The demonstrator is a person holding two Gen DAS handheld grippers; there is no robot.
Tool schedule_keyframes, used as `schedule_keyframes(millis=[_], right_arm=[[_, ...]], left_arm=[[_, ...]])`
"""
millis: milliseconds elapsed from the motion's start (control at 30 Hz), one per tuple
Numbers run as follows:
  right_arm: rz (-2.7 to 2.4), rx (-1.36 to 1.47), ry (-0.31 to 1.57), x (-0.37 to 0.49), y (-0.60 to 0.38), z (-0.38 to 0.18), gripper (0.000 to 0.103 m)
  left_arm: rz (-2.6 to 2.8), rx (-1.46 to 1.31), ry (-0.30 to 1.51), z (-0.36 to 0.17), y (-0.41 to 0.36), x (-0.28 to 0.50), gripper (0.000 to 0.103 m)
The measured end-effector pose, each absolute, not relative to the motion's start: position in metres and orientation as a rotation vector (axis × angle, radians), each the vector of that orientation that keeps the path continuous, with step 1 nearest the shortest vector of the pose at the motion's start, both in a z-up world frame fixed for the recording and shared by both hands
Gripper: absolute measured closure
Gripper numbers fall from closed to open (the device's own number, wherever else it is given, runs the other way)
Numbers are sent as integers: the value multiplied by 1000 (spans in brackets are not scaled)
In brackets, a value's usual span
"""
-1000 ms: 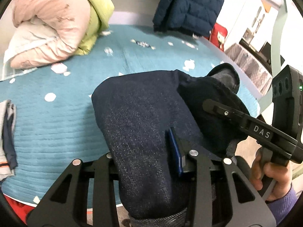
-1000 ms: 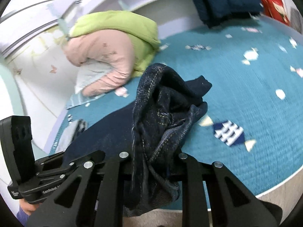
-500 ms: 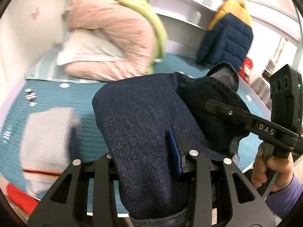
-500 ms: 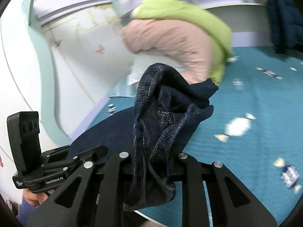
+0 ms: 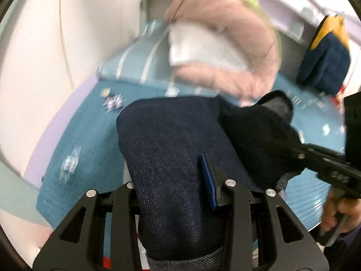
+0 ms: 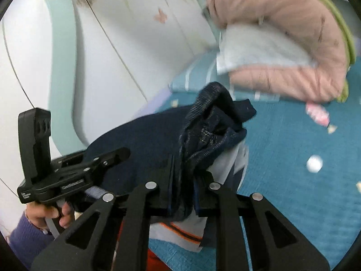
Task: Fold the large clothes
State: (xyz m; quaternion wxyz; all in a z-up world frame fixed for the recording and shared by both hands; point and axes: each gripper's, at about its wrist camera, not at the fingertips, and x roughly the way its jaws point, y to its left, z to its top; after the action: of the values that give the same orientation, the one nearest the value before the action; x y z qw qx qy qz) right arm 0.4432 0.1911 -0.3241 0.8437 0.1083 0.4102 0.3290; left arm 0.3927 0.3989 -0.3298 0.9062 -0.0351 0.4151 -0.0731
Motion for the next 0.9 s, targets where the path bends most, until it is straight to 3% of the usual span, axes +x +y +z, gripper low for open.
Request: schedule_keyframes(millis=[200, 267, 333, 400, 567, 767, 900], right_arm=[[646, 250, 1055, 428, 182, -405, 92], [629, 323, 1131, 430, 168, -428, 88], [623, 354, 1158, 428, 160, -439, 78], [618, 359, 1156, 428, 154, -438, 73], [555, 332, 1181, 426, 138, -438, 56], [581, 352, 1155, 411, 112, -420, 55], [572, 323, 1110, 396, 89, -390, 55]], left_arm=[[-110, -109, 885, -396, 412, 366, 64], [-91, -159, 877, -406, 421, 359, 58], [-50, -187, 873, -409, 426, 354, 40], [-3, -180, 877, -407, 426, 353, 31], [96, -126, 908, -391, 420, 346, 25], [228, -30, 895, -362, 403, 315, 23], [278, -10, 844, -328, 384, 287, 15]])
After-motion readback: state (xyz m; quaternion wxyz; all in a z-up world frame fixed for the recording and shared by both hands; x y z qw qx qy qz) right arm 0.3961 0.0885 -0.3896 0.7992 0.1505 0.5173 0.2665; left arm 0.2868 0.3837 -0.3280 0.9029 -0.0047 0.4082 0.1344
